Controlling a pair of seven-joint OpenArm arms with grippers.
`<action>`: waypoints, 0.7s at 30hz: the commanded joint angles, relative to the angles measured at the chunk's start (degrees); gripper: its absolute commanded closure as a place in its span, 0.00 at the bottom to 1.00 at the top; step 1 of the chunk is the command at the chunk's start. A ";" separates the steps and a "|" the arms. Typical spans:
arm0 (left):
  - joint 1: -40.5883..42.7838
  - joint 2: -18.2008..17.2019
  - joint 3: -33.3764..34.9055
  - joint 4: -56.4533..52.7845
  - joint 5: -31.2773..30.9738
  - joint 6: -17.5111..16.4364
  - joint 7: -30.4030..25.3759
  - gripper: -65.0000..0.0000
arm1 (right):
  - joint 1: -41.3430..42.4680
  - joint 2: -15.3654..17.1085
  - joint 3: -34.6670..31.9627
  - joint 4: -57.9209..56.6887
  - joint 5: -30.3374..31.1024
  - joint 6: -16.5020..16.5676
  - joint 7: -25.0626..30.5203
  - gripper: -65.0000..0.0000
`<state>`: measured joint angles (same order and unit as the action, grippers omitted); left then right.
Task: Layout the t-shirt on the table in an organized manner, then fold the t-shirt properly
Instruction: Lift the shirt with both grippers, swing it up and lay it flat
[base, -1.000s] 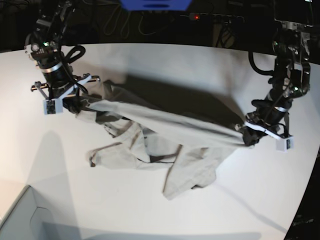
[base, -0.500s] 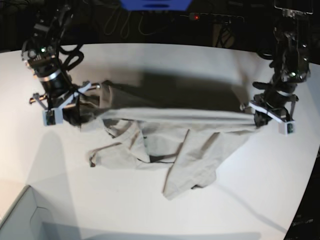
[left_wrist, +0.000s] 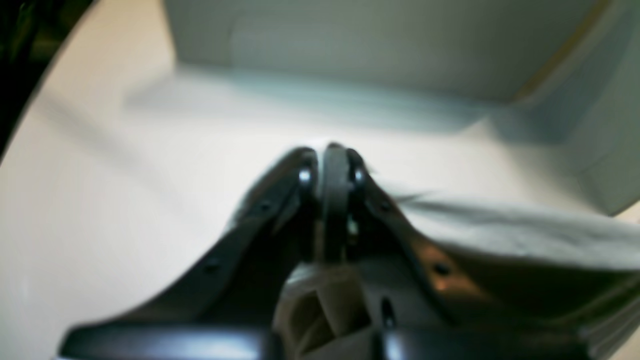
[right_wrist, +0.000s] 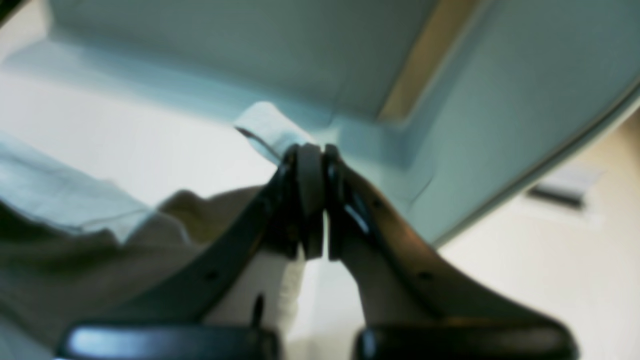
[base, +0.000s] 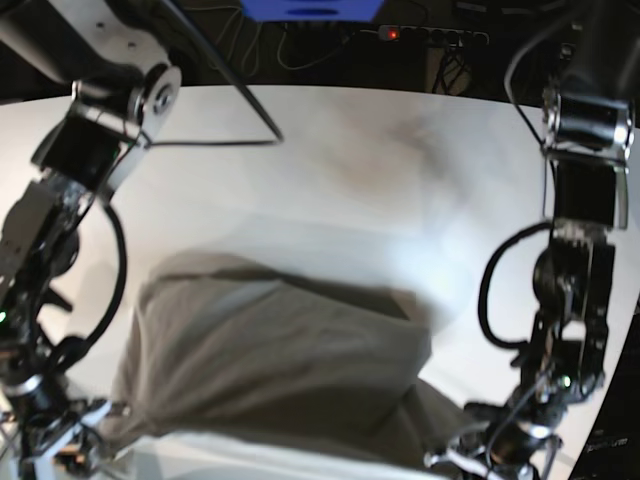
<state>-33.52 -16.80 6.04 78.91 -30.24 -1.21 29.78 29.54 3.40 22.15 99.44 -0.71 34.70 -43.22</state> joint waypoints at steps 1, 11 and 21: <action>-5.38 -0.04 0.59 -1.51 0.66 0.91 -1.60 1.00 | 5.41 1.66 -0.13 -0.58 0.67 -0.10 0.98 1.00; -29.47 4.62 2.88 -12.41 0.66 0.91 -1.60 1.00 | 27.03 8.78 -1.10 -9.20 0.40 -0.19 0.01 1.00; -17.78 4.62 2.70 -4.06 0.66 0.91 -1.16 1.00 | 7.78 6.67 2.95 5.22 0.67 -0.02 0.36 1.00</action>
<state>-49.45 -11.75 9.10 74.17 -29.50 -0.23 29.67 35.09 9.50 25.21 103.83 -0.99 34.74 -44.62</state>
